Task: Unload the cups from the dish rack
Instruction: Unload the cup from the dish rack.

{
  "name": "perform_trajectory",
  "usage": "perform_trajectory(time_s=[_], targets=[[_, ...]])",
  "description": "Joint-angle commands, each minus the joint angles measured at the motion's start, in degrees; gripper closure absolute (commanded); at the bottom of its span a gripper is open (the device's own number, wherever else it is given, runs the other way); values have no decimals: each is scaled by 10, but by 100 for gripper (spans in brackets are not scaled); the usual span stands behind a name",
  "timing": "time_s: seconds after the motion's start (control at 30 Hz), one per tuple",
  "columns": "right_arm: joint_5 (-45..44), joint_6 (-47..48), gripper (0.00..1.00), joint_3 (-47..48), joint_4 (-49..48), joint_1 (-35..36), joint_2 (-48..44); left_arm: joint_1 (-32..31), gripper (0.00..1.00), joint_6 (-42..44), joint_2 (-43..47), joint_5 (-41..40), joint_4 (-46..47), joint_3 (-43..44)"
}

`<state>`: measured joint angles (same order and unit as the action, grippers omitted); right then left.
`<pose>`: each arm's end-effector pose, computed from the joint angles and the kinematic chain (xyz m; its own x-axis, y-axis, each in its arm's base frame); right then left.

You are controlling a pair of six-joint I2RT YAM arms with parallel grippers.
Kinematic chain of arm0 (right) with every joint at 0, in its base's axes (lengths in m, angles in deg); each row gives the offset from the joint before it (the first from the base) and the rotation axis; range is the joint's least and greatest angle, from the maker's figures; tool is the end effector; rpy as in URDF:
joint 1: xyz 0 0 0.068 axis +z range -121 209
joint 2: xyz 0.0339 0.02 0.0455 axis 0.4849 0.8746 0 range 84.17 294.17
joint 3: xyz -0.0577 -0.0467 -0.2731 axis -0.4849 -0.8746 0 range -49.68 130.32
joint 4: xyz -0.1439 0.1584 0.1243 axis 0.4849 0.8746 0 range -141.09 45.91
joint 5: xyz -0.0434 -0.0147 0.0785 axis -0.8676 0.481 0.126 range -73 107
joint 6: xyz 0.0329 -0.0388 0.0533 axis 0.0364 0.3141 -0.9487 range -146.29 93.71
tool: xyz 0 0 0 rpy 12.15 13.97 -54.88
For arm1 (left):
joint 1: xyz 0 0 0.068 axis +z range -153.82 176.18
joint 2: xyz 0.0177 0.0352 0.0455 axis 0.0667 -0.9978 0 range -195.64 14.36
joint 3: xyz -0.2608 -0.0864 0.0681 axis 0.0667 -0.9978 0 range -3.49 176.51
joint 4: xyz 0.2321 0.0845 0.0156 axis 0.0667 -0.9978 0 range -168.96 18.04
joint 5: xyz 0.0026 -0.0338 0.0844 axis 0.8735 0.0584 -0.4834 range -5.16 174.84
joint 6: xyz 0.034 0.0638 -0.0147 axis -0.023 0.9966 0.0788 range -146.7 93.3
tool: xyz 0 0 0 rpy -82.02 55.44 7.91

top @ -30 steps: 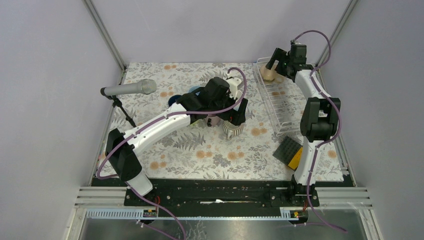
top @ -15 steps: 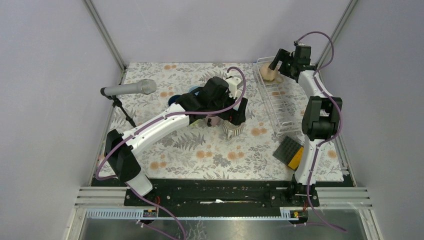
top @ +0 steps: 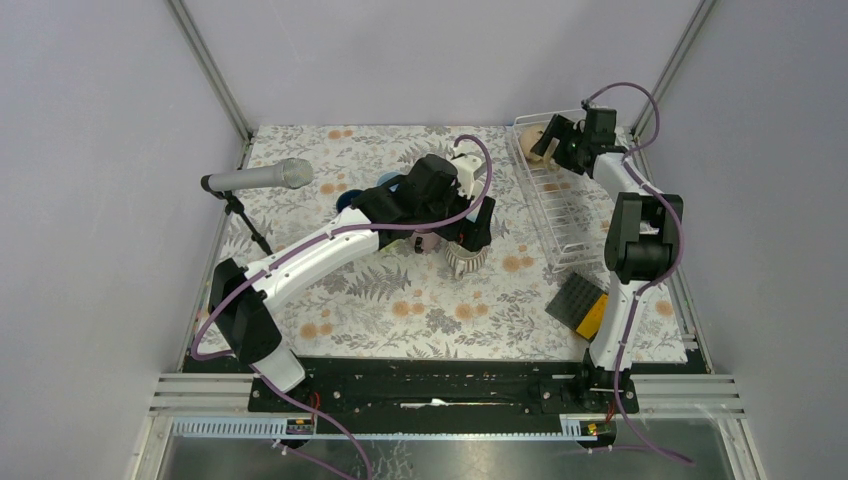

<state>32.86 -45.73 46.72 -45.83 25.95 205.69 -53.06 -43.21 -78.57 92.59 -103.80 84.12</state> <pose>0.5122 -0.0105 0.2369 -0.5375 0.3494 -0.7675 -0.0056 0.9087 0.4175 0.2394 -0.2904 0.3445 -0.6114 0.2779 -0.7409 0.6747 0.6723 -0.3046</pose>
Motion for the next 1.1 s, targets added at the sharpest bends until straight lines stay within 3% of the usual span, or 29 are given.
perform_trajectory(time_s=[0.0, 0.23, 0.63, 0.9, 1.07], targets=[[32, -15, 1, -38, -22, 3, -51, 2, 1, -4, 26, 11, 27, -1], [-1, -1, 9, -54, -14, 7, -63, 2, 1, -5, 22, 15, 28, -1], [-109, 121, 18, 20, 61, 56, -22, 2, 1, -4, 18, 15, 28, -3], [-131, 147, 31, 35, 78, 73, -1, 3, 1, -4, 16, 15, 28, -3], [-146, 146, 33, 35, 78, 76, 9, 4, 1, -4, 14, 17, 28, -3]])
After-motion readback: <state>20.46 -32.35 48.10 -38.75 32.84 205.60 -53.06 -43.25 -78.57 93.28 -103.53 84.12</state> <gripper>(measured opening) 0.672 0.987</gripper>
